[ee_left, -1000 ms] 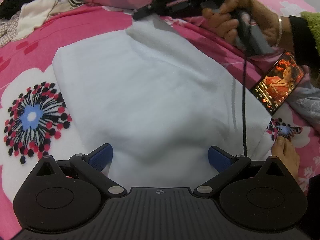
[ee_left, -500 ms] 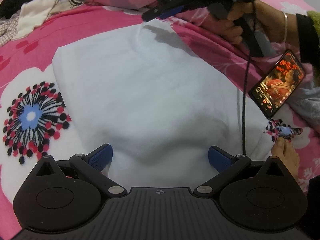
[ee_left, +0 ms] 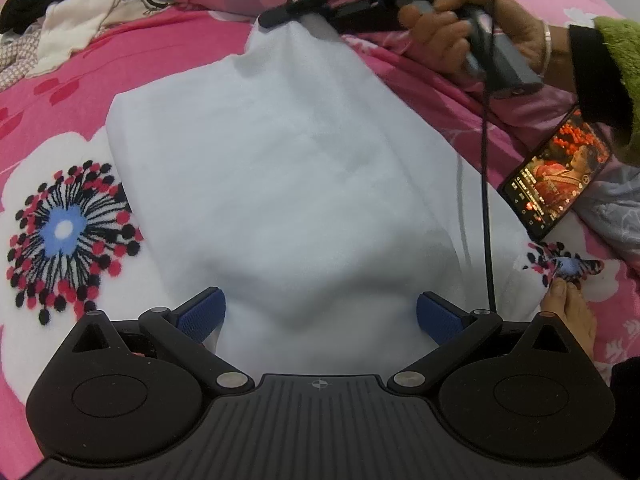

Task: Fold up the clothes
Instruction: 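Grasp the end of the folded shirt with the right gripper and lift it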

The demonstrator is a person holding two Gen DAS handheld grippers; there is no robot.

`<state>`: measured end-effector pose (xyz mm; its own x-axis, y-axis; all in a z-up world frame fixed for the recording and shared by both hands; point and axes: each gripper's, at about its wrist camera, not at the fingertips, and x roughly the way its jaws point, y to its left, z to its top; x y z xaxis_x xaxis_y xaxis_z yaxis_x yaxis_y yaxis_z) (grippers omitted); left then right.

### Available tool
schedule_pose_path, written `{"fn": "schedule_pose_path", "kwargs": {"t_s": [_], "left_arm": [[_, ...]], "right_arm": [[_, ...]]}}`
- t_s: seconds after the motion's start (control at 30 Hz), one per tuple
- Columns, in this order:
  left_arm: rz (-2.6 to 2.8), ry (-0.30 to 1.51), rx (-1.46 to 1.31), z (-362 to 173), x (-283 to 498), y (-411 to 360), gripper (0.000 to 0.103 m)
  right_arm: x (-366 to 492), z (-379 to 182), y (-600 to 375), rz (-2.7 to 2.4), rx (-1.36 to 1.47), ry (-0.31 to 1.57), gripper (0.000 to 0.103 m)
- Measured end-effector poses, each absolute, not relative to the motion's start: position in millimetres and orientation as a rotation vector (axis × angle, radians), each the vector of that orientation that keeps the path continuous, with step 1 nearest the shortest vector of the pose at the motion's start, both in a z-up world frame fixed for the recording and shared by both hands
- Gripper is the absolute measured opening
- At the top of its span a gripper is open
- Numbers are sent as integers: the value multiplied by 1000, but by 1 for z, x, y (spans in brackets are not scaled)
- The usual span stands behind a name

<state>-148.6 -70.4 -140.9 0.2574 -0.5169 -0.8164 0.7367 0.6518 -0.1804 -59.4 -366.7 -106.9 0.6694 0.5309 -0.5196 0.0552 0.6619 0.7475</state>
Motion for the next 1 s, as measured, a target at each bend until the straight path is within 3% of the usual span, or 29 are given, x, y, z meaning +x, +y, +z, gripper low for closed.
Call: {"fn": "schedule_pose_path", "kwargs": {"t_s": [0.2, 0.37, 0.47, 0.67, 0.9, 0.93, 1.0], "left_arm": [[-862, 992, 256, -141, -148, -71, 103], [-864, 991, 257, -141, -148, -70, 103], [-863, 993, 255, -142, -147, -69, 103], [-863, 991, 253, -141, -150, -69, 103], [-860, 990, 258, -141, -150, -70, 103], [-860, 990, 259, -141, -150, -70, 103], [-860, 990, 260, -141, -150, -70, 103]], "right_arm": [[-54, -149, -390, 156, 993, 869, 10], [-60, -133, -391, 91, 900, 825, 32], [-65, -117, -389, 24, 798, 791, 38], [-71, -84, -364, 55, 571, 758, 38], [-52, -103, -341, 74, 515, 875, 41], [-51, -107, -339, 79, 523, 895, 40], [-49, -114, -340, 100, 595, 929, 25]]}}
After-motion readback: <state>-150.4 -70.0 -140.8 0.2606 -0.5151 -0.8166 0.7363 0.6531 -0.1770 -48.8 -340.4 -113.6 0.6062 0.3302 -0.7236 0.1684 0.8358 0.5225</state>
